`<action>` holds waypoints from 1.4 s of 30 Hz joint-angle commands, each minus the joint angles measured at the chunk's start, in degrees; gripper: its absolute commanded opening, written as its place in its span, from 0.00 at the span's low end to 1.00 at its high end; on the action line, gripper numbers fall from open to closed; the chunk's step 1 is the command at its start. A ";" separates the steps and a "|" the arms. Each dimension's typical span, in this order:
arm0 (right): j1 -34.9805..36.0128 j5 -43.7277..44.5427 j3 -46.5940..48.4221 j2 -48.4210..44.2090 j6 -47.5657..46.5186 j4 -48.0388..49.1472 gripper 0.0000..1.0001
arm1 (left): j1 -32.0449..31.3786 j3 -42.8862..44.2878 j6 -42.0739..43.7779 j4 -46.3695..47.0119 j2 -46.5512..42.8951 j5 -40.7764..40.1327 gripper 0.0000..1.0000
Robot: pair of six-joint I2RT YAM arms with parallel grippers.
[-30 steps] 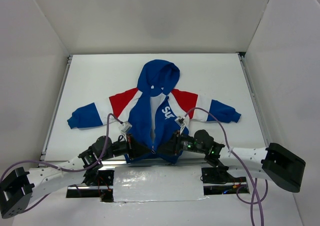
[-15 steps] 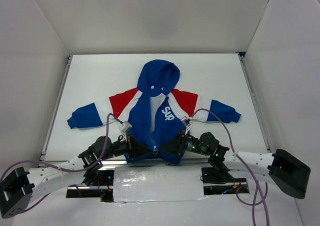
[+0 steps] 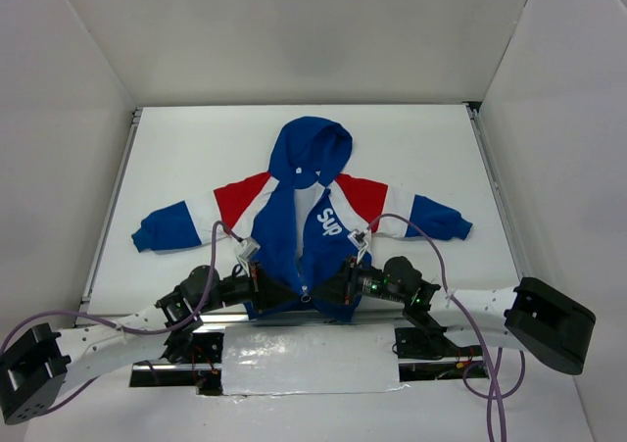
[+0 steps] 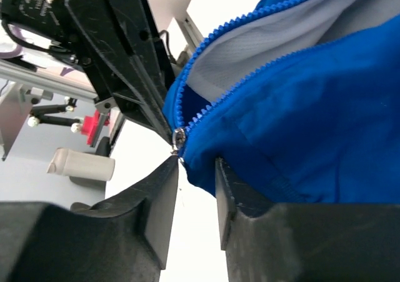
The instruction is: Zip up the jacket
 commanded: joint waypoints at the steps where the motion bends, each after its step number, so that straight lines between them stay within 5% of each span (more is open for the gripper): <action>1: -0.40 -1.45 2.47 -0.17 0.12 4.94 0.39 | -0.37 -4.96 1.44 4.54 0.60 1.27 0.00; 9: -0.40 -1.80 2.91 1.14 0.47 6.08 0.36 | -0.37 -5.05 1.35 6.29 2.18 1.97 0.00; 21: -0.40 -1.80 2.47 1.85 0.56 7.75 0.00 | -0.37 -4.26 1.27 3.93 0.86 1.10 0.00; 24: -0.40 -1.71 1.86 1.67 0.12 9.07 0.00 | -0.28 -3.73 0.56 2.17 0.86 -0.48 0.24; 25: -0.40 -1.63 1.68 1.67 0.12 9.24 0.00 | -0.28 -3.65 0.30 2.43 1.04 -0.49 0.39; 28: -0.40 -1.98 1.50 2.11 -0.15 10.21 0.00 | -0.28 -3.82 -0.49 3.57 1.48 -0.75 0.52; 42: -0.31 -4.35 1.42 5.18 0.55 14.52 0.00 | -0.37 -2.85 -1.46 6.29 3.06 -4.62 0.55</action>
